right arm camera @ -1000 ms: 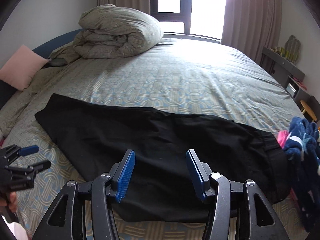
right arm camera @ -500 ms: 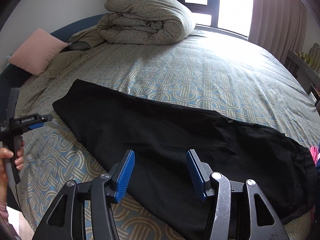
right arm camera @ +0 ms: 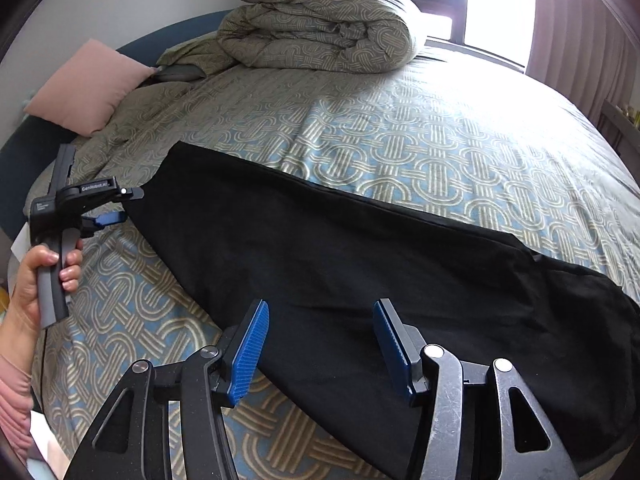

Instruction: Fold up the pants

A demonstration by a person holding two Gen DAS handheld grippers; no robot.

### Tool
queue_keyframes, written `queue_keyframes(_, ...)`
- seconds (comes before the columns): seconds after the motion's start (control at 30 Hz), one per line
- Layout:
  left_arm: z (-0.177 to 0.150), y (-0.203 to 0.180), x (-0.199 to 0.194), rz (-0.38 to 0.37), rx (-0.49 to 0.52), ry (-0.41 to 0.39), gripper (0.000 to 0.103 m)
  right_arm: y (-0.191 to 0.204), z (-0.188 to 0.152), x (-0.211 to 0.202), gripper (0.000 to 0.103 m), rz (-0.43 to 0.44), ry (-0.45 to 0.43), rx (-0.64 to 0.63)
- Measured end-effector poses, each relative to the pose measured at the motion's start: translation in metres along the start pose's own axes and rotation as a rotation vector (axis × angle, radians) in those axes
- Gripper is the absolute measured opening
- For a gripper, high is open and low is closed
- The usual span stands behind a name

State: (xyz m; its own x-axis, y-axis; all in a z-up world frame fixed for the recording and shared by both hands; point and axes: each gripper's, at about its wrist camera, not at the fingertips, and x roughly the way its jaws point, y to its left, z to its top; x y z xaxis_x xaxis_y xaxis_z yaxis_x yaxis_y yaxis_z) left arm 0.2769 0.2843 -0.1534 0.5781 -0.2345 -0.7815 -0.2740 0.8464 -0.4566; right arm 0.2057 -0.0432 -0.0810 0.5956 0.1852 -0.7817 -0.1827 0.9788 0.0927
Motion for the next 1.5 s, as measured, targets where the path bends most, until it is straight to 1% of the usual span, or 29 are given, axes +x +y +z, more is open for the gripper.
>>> queue_keyframes(0.03,0.003,0.001,0.002,0.003,0.000,-0.003,0.025,0.000,0.000,0.002,0.056,0.000,0.005,0.003)
queue_keyframes(0.07,0.005,0.004,0.003,-0.005,0.007,0.008,0.008,0.001,0.001,0.004,0.056,0.001,0.008,0.007)
queue_keyframes(0.1,0.007,0.005,0.005,-0.042,0.000,0.023,0.008,0.001,0.001,0.006,0.056,0.002,0.011,0.013)
queue_keyframes(0.13,0.007,0.005,0.002,-0.061,-0.004,0.005,0.008,0.000,0.001,0.009,0.056,0.004,0.016,0.019)
queue_keyframes(0.17,0.006,0.003,-0.001,-0.061,0.015,-0.006,0.008,0.000,0.002,0.011,0.056,0.006,0.021,0.025)
queue_keyframes(0.3,0.004,-0.016,-0.014,-0.020,0.098,-0.052,0.008,-0.001,0.001,0.020,0.056,0.032,0.048,0.055)
queue_keyframes(0.37,0.005,-0.025,-0.022,-0.018,0.129,-0.072,0.008,-0.002,0.000,0.026,0.056,0.053,0.072,0.070)
queue_keyframes(0.43,0.006,-0.037,-0.032,-0.023,0.166,-0.096,0.008,-0.006,-0.004,0.035,0.056,0.067,0.106,0.090)
queue_keyframes(0.53,0.004,-0.063,-0.050,-0.049,0.226,-0.130,0.008,-0.016,-0.015,0.057,0.056,0.073,0.201,0.119)
queue_keyframes(0.57,0.002,-0.075,-0.056,-0.062,0.255,-0.141,0.008,-0.020,-0.019,0.062,0.056,0.086,0.213,0.133)
queue_keyframes(0.63,-0.004,-0.100,-0.065,-0.078,0.317,-0.158,0.008,-0.027,-0.021,0.054,0.056,0.122,0.181,0.163)
queue_keyframes(0.67,-0.011,-0.118,-0.072,-0.090,0.363,-0.168,0.008,-0.032,-0.021,0.048,0.056,0.121,0.176,0.182)
queue_keyframes(0.8,-0.041,-0.177,-0.078,-0.144,0.506,-0.169,0.008,-0.061,-0.025,0.016,0.056,0.109,0.082,0.248)
queue_keyframes(0.9,-0.083,-0.230,-0.076,-0.202,0.646,-0.133,0.008,-0.090,-0.034,-0.007,0.057,0.099,0.039,0.296)
queue_keyframes(0.93,-0.095,-0.243,-0.073,-0.214,0.685,-0.120,0.008,-0.100,-0.039,-0.014,0.060,0.101,0.028,0.315)
queue_keyframes(0.97,-0.115,-0.260,-0.069,-0.232,0.740,-0.100,0.008,-0.109,-0.042,-0.018,0.062,0.102,0.021,0.331)
queue_keyframes(1.07,-0.172,-0.298,-0.048,-0.272,0.885,-0.024,0.008,-0.132,-0.053,-0.029,0.063,0.090,0.002,0.386)
queue_keyframes(1.13,-0.208,-0.315,-0.029,-0.276,0.949,0.043,0.008,-0.149,-0.060,-0.034,0.063,0.087,-0.002,0.421)
queue_keyframes(1.17,-0.229,-0.322,-0.017,-0.285,0.976,0.094,0.008,-0.156,-0.064,-0.036,0.063,0.087,-0.004,0.439)
queue_keyframes(1.23,-0.254,-0.328,-0.003,-0.291,1.006,0.153,0.008,-0.169,-0.071,-0.038,0.063,0.088,-0.002,0.472)
queue_keyframes(1.27,-0.266,-0.331,0.003,-0.282,1.026,0.171,0.008,-0.176,-0.076,-0.039,0.063,0.092,0.002,0.485)
queue_keyframes(1.33,-0.281,-0.333,0.010,-0.239,1.061,0.175,0.008,-0.184,-0.082,-0.038,0.063,0.108,0.012,0.505)
queue_keyframes(1.37,-0.282,-0.332,0.012,-0.232,1.061,0.180,0.009,-0.187,-0.085,-0.037,0.063,0.117,0.016,0.513)
queue_keyframes(1.5,-0.273,-0.324,0.011,-0.244,1.004,0.200,0.009,-0.195,-0.089,-0.038,0.063,0.164,0.006,0.527)
